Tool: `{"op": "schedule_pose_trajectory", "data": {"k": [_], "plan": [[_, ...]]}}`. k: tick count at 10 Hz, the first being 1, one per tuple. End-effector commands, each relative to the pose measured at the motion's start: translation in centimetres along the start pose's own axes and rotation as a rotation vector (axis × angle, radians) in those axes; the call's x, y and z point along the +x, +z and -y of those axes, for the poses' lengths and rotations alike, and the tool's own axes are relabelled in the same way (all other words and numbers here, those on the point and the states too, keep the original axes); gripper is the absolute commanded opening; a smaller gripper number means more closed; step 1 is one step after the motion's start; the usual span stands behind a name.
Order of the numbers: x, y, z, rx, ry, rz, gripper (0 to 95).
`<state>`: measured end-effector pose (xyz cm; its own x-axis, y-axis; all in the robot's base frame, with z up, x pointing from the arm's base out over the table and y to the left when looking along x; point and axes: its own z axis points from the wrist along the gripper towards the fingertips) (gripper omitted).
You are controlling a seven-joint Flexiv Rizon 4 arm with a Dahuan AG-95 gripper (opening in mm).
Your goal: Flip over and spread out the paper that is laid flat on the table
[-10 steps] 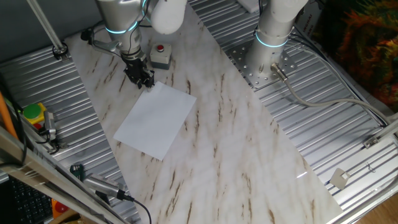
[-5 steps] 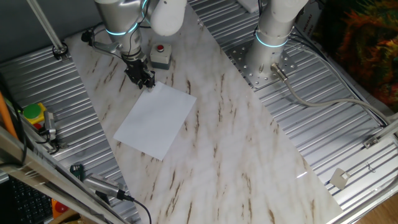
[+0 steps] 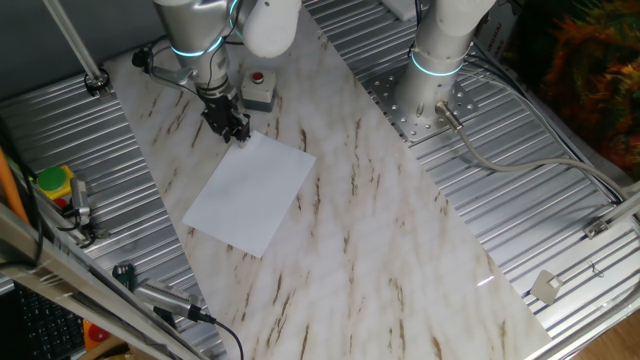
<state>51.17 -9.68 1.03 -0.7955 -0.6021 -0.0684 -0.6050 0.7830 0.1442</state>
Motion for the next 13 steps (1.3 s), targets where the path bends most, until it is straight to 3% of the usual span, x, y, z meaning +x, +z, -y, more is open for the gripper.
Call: {"op": "schedule_pose_trajectory", "data": {"k": [1, 9, 10, 13], "plan": [[-0.01, 0.02, -0.10, 0.001, 0.003, 0.001, 38.0], [-0.04, 0.11, -0.45, 0.001, 0.008, 0.006, 38.0], [-0.02, 0.15, -0.52, 0.002, 0.009, 0.007, 19.0], [-0.04, 0.14, -0.57, 0.001, 0.009, 0.010, 19.0]]}}
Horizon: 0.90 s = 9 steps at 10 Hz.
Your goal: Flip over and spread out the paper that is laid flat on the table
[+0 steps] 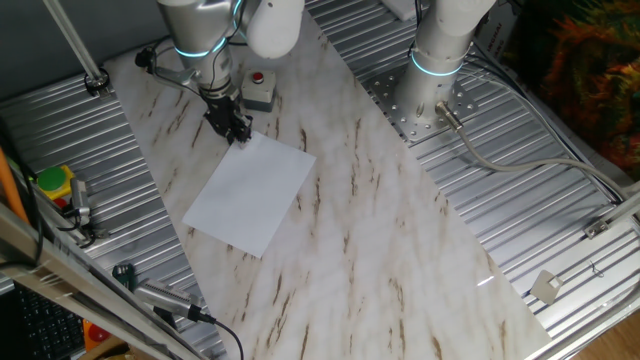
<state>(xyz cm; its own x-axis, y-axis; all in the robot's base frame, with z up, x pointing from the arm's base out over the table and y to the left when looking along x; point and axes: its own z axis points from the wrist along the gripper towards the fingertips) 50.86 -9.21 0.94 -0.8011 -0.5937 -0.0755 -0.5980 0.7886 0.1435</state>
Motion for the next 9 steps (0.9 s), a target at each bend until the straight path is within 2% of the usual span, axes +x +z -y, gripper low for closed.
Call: {"op": "schedule_pose_trajectory", "data": {"k": [1, 2, 3, 9], "plan": [[-0.02, 0.00, -0.05, 0.003, 0.001, 0.002, 19.0], [-0.04, 0.02, -0.07, 0.003, 0.002, 0.002, 19.0], [-0.04, 0.02, -0.07, 0.005, 0.005, 0.005, 0.0], [-0.05, 0.03, -0.07, 0.011, 0.003, 0.008, 0.0]]}}
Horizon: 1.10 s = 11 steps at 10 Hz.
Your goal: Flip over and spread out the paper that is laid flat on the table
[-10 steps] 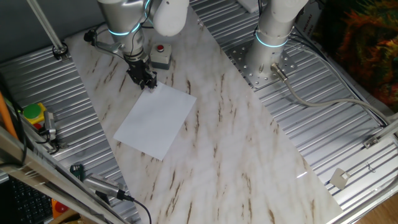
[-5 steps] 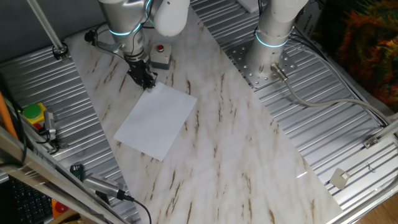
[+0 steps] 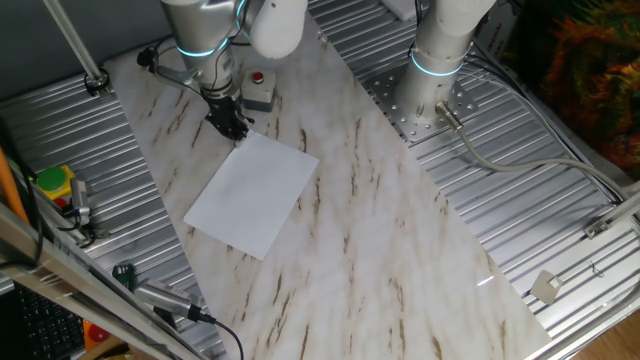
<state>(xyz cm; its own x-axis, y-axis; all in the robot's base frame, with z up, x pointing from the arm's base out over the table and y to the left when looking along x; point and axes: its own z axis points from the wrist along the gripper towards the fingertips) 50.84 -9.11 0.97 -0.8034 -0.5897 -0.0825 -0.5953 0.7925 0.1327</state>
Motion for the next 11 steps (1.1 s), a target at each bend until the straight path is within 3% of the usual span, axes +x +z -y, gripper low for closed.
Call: {"op": "schedule_pose_trajectory", "data": {"k": [1, 3, 7, 11], "plan": [[0.0, 0.0, 0.0, -0.001, 0.000, -0.001, 0.0], [-0.1, -0.4, 0.0, 0.001, 0.001, -0.013, 0.0], [-0.9, -4.0, -0.3, 0.005, 0.005, -0.048, 0.0], [-0.5, -6.7, -0.8, 0.017, 0.004, -0.071, 0.0]]}}
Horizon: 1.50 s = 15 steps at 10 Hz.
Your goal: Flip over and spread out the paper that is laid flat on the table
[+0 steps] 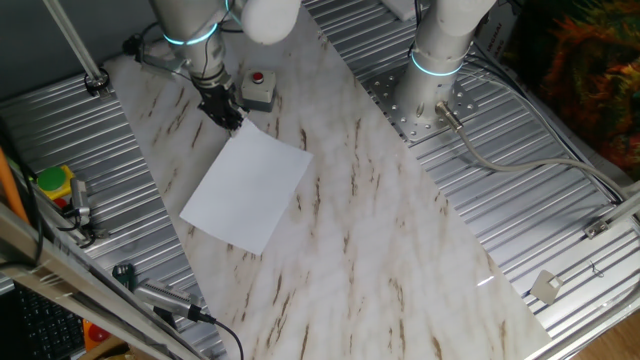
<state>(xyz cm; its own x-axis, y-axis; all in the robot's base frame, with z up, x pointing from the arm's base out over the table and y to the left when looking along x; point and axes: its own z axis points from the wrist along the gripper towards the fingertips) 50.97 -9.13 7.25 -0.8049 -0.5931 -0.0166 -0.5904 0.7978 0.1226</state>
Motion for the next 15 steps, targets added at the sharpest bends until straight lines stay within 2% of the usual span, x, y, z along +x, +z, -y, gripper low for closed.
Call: {"op": "schedule_pose_trajectory", "data": {"k": [1, 10, 12, 13, 15], "plan": [[0.2, -0.7, -0.1, 0.006, 0.000, -0.007, 0.0], [0.7, -5.8, -0.4, 0.007, 0.014, -0.047, 0.0], [0.1, -7.7, -0.8, 0.000, 0.019, -0.066, 0.0], [-0.1, -8.2, -0.8, -0.001, 0.020, -0.074, 0.0], [-0.2, -8.4, -0.7, -0.004, 0.023, -0.089, 0.0]]}}
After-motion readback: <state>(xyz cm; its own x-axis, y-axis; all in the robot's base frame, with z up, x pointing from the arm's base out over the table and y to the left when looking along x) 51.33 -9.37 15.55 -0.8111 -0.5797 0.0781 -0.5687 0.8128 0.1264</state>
